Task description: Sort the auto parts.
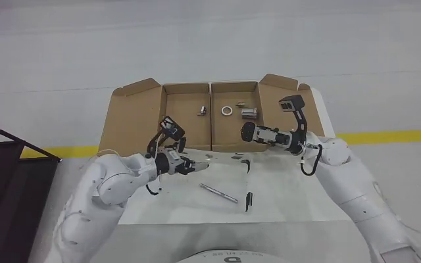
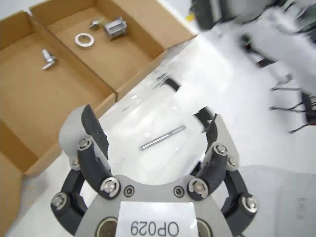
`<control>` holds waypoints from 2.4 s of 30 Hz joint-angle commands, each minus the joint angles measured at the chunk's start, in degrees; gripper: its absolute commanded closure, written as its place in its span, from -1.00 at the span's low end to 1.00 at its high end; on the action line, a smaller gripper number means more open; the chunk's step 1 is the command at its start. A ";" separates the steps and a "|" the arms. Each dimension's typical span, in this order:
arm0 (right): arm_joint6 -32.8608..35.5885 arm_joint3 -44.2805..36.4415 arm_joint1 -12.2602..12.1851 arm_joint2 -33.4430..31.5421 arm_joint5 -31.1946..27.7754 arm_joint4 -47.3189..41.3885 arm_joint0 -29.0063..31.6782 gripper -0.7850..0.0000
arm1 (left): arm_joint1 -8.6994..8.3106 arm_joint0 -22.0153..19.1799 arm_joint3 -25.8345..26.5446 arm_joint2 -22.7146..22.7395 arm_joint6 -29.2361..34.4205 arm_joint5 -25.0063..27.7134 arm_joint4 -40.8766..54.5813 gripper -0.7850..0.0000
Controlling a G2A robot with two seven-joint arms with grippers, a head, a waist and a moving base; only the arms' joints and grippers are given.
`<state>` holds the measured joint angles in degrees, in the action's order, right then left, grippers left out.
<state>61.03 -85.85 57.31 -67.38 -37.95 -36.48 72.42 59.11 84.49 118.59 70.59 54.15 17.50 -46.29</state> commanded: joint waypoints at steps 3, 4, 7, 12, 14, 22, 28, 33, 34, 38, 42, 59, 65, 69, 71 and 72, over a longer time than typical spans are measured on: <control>0.00 0.00 0.00 0.00 0.00 -0.01 0.00 -1.00 | 1.00 -4.54 -2.64 -8.16 1.03 -1.32 -12.43 -1.00; 0.00 0.00 0.00 0.00 0.00 -0.01 0.00 -1.00 | 1.34 -5.46 -3.31 -8.86 -0.17 -2.03 -9.70 -1.00; 0.00 0.00 0.00 0.00 0.00 -0.01 0.00 -1.00 | 1.44 -5.78 -3.54 -8.91 -0.59 -2.29 -8.70 -1.00; 0.00 0.00 0.00 0.00 0.00 -0.01 0.00 -1.00 | 1.43 -5.73 -3.63 -8.95 -0.69 -2.33 -8.99 -1.00; 0.00 0.00 0.00 0.00 0.00 -0.01 0.00 -1.00 | 1.32 -5.18 -3.57 -10.33 0.18 -1.15 -12.77 -1.00; 0.00 0.00 0.00 0.00 0.00 -0.01 0.00 -1.00 | 2.36 -9.10 -4.79 -20.77 2.96 6.17 -23.39 -1.00; 0.00 0.00 0.00 0.00 0.00 -0.01 0.00 -1.00 | 4.78 -16.25 -9.56 -29.45 9.12 8.18 -23.59 -1.00; 0.00 0.00 0.00 0.00 0.00 -0.01 0.00 -1.00 | 7.37 -22.08 -14.66 -35.46 14.07 9.46 -18.74 -1.00; 0.00 0.00 0.00 0.00 0.00 -0.01 0.00 -1.00 | 7.78 -23.00 -15.46 -36.23 14.67 9.56 -17.99 -1.00; 0.00 0.00 0.00 0.00 0.00 -0.01 0.00 -1.00 | 9.08 -25.61 -18.16 -38.55 16.22 9.92 -15.75 -1.00; 0.00 0.00 0.00 0.00 0.00 -0.01 0.00 -1.00 | 9.96 -27.14 -20.35 -40.52 17.70 11.38 -13.88 -1.00; 0.00 0.00 0.00 0.00 0.00 -0.01 0.00 -1.00 | 11.39 -29.21 -25.33 -44.25 18.95 13.57 -12.58 -0.37; 0.00 0.00 0.00 0.00 0.00 -0.01 0.00 -1.00 | 11.80 -29.77 -26.35 -44.99 18.66 13.62 -12.61 0.19; 0.00 0.00 0.00 0.00 0.00 -0.01 0.00 -1.00 | 11.96 -29.99 -26.55 -45.27 18.72 13.37 -12.79 0.56; 0.00 0.00 0.00 0.00 0.00 -0.01 0.00 -1.00 | 11.99 -30.08 -26.58 -45.24 18.63 13.18 -12.86 0.92; 0.00 0.00 0.00 0.00 0.00 -0.01 0.00 -1.00 | 11.98 -30.12 -26.56 -45.19 18.66 13.12 -12.92 1.00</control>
<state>61.03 -85.85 57.31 -67.38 -37.95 -36.48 72.42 71.10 54.41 92.00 25.33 72.84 30.71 -59.17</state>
